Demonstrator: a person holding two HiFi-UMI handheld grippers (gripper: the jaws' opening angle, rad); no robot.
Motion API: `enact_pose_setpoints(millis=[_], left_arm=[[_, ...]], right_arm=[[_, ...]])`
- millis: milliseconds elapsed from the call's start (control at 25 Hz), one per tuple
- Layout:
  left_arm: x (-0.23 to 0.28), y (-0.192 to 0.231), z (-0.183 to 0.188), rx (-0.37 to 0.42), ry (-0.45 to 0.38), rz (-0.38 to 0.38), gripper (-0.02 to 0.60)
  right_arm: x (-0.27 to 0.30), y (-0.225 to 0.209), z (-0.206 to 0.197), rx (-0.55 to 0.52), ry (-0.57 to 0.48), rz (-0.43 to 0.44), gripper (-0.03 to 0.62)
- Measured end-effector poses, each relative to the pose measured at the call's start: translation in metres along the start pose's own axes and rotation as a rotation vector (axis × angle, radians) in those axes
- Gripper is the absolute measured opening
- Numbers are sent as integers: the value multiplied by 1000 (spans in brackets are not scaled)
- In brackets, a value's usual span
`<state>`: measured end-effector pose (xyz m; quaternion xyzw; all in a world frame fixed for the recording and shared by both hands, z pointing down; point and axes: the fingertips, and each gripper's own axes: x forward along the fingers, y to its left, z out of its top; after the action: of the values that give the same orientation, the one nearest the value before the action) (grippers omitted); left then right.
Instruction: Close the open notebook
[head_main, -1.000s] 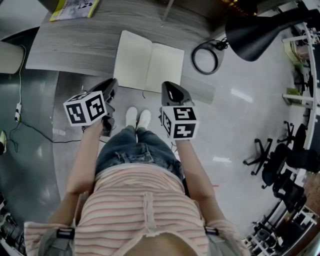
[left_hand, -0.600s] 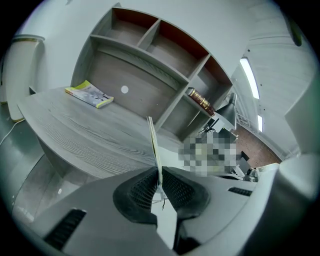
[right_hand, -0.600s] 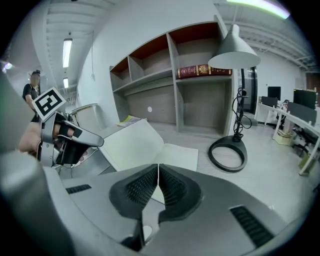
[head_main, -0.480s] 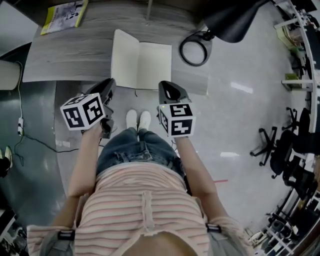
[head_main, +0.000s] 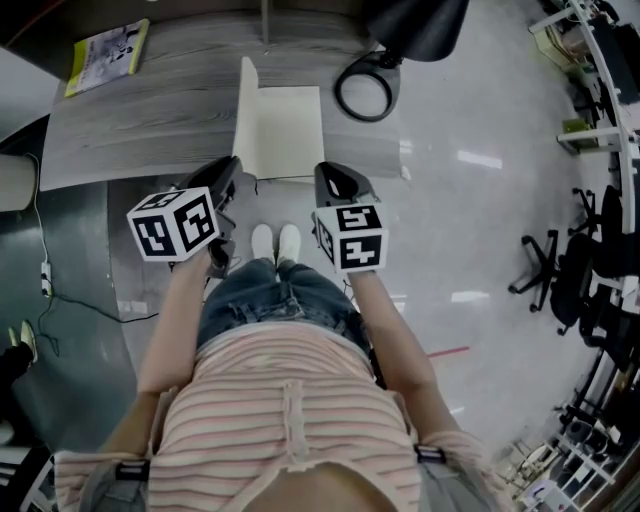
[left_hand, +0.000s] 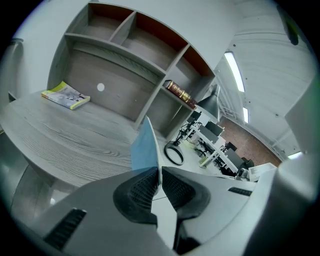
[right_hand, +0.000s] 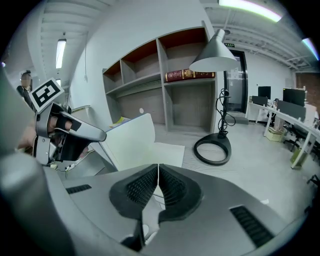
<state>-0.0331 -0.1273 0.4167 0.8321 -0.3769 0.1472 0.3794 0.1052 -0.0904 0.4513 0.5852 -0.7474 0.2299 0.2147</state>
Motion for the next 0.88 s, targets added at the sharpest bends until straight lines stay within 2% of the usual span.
enact_pose_setpoints(millis=[280,880], left_arm=[[15,-19,-3,35,32,-40,37],[35,-40,-9,84,84,-77,37]], right_arm=[[-9,-14,-11,23,10,-38,18],[-20,-28,-23,58,30,-75,18]])
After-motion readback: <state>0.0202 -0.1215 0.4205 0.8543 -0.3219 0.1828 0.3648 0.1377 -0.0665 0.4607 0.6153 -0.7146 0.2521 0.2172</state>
